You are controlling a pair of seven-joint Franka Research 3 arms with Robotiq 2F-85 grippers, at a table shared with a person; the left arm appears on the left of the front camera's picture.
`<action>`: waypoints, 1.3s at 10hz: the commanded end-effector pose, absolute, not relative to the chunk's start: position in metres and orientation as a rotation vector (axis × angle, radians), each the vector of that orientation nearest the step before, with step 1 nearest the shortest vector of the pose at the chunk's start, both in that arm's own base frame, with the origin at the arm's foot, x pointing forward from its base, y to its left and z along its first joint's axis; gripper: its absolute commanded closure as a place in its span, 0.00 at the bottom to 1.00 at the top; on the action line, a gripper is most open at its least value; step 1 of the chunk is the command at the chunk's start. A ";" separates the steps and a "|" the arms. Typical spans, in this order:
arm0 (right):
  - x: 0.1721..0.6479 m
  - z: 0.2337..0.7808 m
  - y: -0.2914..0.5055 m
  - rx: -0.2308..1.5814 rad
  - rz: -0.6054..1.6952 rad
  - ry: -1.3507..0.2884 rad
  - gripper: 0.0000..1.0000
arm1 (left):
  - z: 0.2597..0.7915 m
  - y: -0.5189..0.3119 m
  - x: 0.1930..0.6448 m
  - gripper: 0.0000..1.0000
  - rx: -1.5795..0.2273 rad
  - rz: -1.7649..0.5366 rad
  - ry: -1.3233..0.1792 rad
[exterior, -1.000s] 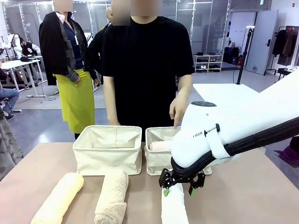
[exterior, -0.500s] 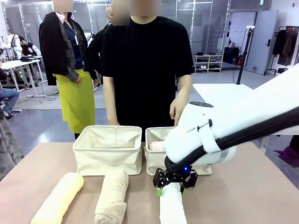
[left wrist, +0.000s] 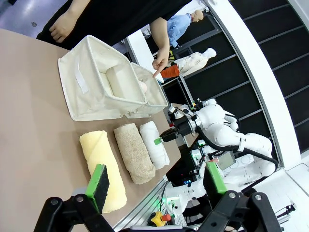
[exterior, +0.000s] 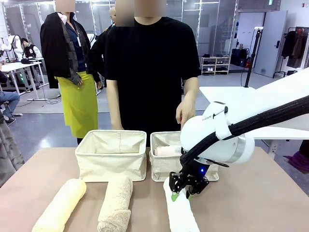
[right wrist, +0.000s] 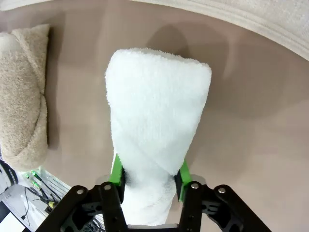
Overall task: Divide the towels into two baskets.
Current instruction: Pick up one hotel-folded towel from the bottom of the table and place it in the Fabric basket indicated by the person.
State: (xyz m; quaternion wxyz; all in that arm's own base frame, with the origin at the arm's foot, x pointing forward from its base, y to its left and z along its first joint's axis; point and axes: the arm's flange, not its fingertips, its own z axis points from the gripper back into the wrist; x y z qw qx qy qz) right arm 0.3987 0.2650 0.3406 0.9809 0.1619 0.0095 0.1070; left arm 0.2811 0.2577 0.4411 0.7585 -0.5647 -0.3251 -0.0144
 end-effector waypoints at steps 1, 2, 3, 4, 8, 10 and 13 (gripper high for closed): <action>0.392 0.327 0.286 0.290 0.234 0.026 0.78 | 0.442 0.259 0.278 0.00 -1.242 -0.039 -0.719; 0.392 0.327 0.290 0.293 0.240 0.019 0.87 | 0.442 0.259 0.278 0.00 -1.242 -0.039 -0.719; 0.394 0.330 0.297 0.299 0.239 0.001 0.98 | 0.442 0.259 0.278 0.00 -1.242 -0.039 -0.719; 0.394 0.343 0.297 0.293 0.239 -0.023 0.94 | 0.442 0.259 0.278 0.00 -1.242 -0.039 -0.719; 0.367 0.430 0.286 0.213 0.484 -0.009 0.94 | 0.442 0.259 0.278 0.00 -1.242 -0.039 -0.719; 0.365 0.462 0.280 0.172 0.626 0.004 0.94 | 0.442 0.259 0.278 0.00 -1.242 -0.039 -0.719; 0.367 0.496 0.259 0.089 0.818 -0.046 0.94 | 0.442 0.259 0.278 0.00 -1.242 -0.039 -0.719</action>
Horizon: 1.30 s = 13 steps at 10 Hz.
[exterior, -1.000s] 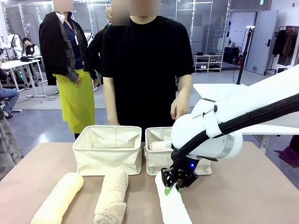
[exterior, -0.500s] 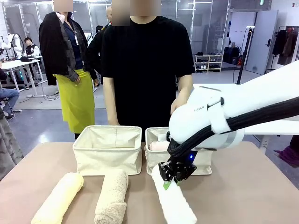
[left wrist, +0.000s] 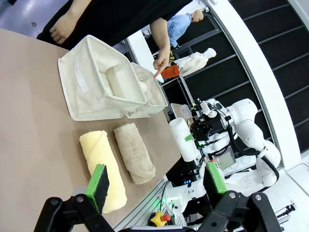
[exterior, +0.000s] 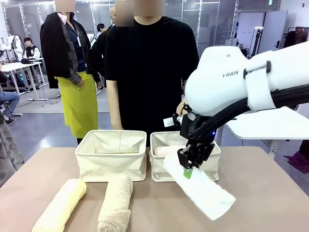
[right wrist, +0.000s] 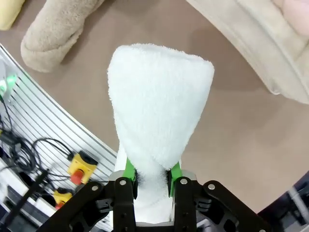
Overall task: Divide the towels into two baskets.
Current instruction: Pick up one hotel-folded towel from the bottom of the table and place it in the Fabric basket indicated by the person.
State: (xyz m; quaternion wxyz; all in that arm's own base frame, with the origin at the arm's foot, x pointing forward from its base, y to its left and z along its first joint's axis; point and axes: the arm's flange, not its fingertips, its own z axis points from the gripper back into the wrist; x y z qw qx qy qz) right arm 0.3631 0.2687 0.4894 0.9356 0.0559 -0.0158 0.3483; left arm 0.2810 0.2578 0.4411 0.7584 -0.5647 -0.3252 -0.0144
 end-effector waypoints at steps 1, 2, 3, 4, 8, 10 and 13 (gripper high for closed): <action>0.371 0.508 0.253 0.088 0.959 -0.014 0.94 | 0.442 0.259 0.278 0.00 -1.242 -0.039 -0.719; 0.372 0.519 0.251 0.060 1.054 -0.016 0.94 | 0.442 0.259 0.278 0.00 -1.242 -0.039 -0.719; 0.373 0.526 0.254 0.063 1.023 -0.078 0.94 | 0.442 0.259 0.278 0.00 -1.242 -0.039 -0.719; 0.370 0.506 0.255 0.083 0.926 -0.023 0.94 | 0.442 0.259 0.278 0.00 -1.242 -0.039 -0.719; 0.375 0.508 0.251 0.073 0.965 -0.022 0.70 | 0.442 0.259 0.278 0.00 -1.242 -0.039 -0.719; 0.394 0.555 0.250 -0.209 1.167 -0.212 0.70 | 0.442 0.259 0.278 0.00 -1.242 -0.039 -0.719; 0.452 0.591 0.269 -0.289 1.399 -0.271 0.70 | 0.442 0.259 0.278 0.00 -1.242 -0.039 -0.719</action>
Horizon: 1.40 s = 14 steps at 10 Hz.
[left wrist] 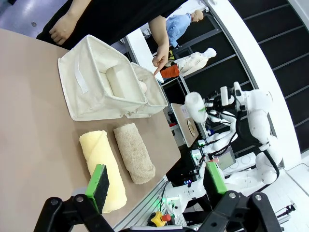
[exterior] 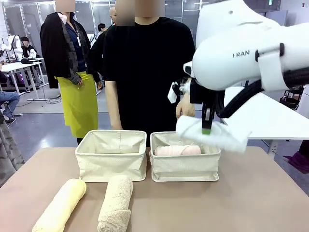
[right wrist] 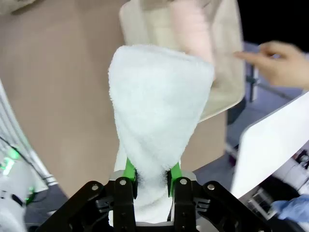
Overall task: Divide the towels into two baskets.
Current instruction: Pick up one hotel-folded towel from the bottom of the table and place it in the Fabric basket indicated by the person.
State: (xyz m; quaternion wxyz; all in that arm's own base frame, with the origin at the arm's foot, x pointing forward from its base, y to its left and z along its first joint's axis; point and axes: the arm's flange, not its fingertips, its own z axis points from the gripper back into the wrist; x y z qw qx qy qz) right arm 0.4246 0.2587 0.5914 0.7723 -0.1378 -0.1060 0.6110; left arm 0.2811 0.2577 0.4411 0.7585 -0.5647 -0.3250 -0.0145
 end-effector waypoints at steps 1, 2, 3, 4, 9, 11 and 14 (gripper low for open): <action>0.469 0.591 0.279 -0.252 1.510 -0.274 0.70 | 0.442 0.259 0.278 0.00 -1.242 -0.039 -0.719; 0.487 0.586 0.287 -0.273 1.594 -0.278 0.70 | 0.442 0.259 0.278 0.00 -1.242 -0.039 -0.719; 0.503 0.577 0.296 -0.278 1.653 -0.265 0.70 | 0.442 0.259 0.278 0.00 -1.242 -0.039 -0.719; 0.520 0.565 0.303 -0.325 1.699 -0.231 0.70 | 0.442 0.259 0.278 0.00 -1.242 -0.039 -0.719; 0.568 0.503 0.301 -0.233 1.716 -0.156 0.70 | 0.442 0.259 0.278 0.00 -1.242 -0.039 -0.719; 0.576 0.481 0.301 -0.216 1.732 -0.114 0.70 | 0.442 0.259 0.278 0.00 -1.242 -0.039 -0.719; 0.586 0.460 0.305 -0.188 1.739 -0.099 0.70 | 0.442 0.259 0.278 0.00 -1.242 -0.039 -0.719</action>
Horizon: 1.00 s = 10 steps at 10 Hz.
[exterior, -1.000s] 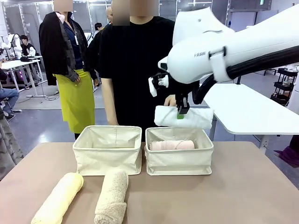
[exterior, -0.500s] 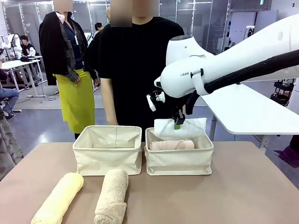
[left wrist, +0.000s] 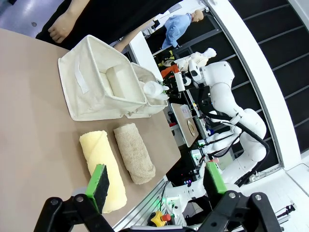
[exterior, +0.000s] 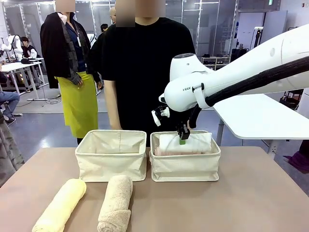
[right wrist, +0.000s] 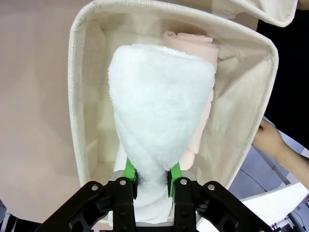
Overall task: Divide the towels into two baskets.
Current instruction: Pick up one hotel-folded towel from the bottom of the table and place it in the Fabric basket indicated by the person.
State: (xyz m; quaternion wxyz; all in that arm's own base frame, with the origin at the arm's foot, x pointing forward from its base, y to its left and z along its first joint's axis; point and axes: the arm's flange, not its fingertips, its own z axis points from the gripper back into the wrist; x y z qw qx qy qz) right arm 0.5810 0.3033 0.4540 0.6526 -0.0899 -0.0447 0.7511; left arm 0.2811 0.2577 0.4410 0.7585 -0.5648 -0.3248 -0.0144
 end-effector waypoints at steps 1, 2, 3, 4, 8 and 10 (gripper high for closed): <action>0.588 0.455 0.306 -0.185 1.737 -0.084 0.70 | 0.442 0.259 0.278 0.00 -1.242 -0.039 -0.719; 0.591 0.448 0.307 -0.172 1.731 -0.073 0.70 | 0.442 0.259 0.278 0.00 -1.242 -0.039 -0.719; 0.592 0.446 0.308 -0.164 1.734 -0.075 0.56 | 0.442 0.259 0.278 0.00 -1.242 -0.039 -0.719; 0.593 0.445 0.309 -0.154 1.734 -0.082 0.48 | 0.442 0.259 0.278 0.00 -1.242 -0.039 -0.719; 0.592 0.447 0.311 -0.153 1.727 -0.095 0.00 | 0.442 0.259 0.278 0.00 -1.242 -0.039 -0.719; 0.591 0.446 0.312 -0.148 1.727 -0.094 0.00 | 0.442 0.259 0.278 0.00 -1.242 -0.039 -0.719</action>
